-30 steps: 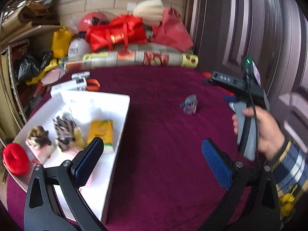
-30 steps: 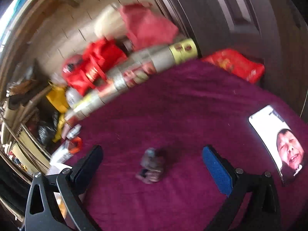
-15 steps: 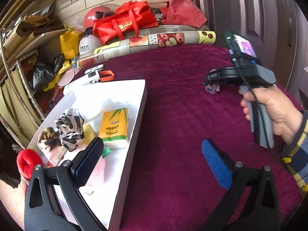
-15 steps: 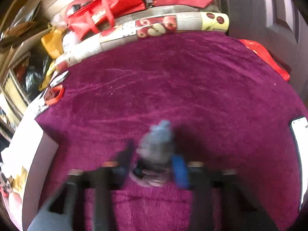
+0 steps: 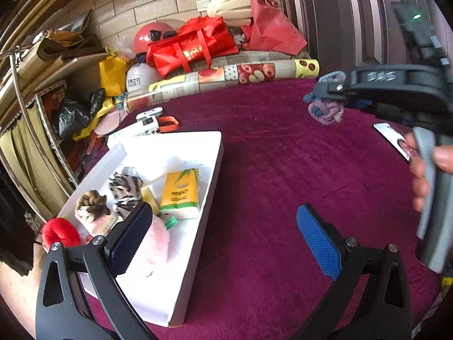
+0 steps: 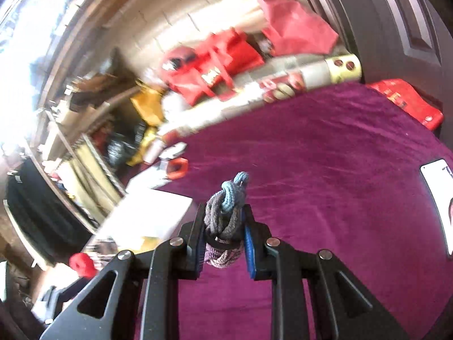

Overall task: Organize soft objects
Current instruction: 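Carry the knotted rope toy with the right tool over the tray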

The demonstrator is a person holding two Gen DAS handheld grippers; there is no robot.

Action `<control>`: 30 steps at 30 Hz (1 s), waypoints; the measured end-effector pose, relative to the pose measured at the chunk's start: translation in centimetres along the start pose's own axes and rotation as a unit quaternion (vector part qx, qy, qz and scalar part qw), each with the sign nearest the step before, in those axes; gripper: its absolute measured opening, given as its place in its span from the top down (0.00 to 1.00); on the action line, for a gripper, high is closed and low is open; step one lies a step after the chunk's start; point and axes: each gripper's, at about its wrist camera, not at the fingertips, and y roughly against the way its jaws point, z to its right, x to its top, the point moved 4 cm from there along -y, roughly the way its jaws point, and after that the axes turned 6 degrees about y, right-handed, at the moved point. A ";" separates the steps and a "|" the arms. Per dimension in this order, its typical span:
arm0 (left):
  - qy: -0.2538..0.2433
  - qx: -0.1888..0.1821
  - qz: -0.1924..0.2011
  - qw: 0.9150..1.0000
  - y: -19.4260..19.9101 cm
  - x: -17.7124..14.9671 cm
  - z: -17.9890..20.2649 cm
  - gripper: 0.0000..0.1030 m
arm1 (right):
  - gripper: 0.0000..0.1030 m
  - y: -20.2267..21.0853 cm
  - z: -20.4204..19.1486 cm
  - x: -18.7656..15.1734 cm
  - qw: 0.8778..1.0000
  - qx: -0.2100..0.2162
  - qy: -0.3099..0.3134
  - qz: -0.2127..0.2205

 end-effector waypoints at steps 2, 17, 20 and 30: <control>0.005 0.003 0.007 1.000 0.7 0.1 -0.5 0.00 | 0.79 1.2 -1.5 0.2 1.000 0.016 0.009 0.011; 0.060 0.026 0.036 0.997 3.8 0.1 -5.4 0.00 | 0.79 3.5 -7.9 0.2 0.995 0.078 0.063 0.026; 0.069 0.029 0.039 0.996 4.1 0.0 -6.2 0.00 | 0.79 3.4 -8.9 0.1 0.994 0.080 0.073 0.023; 0.105 0.042 0.033 0.993 3.6 -0.8 -9.3 0.00 | 0.79 1.9 -11.6 -1.1 0.991 0.087 0.098 0.000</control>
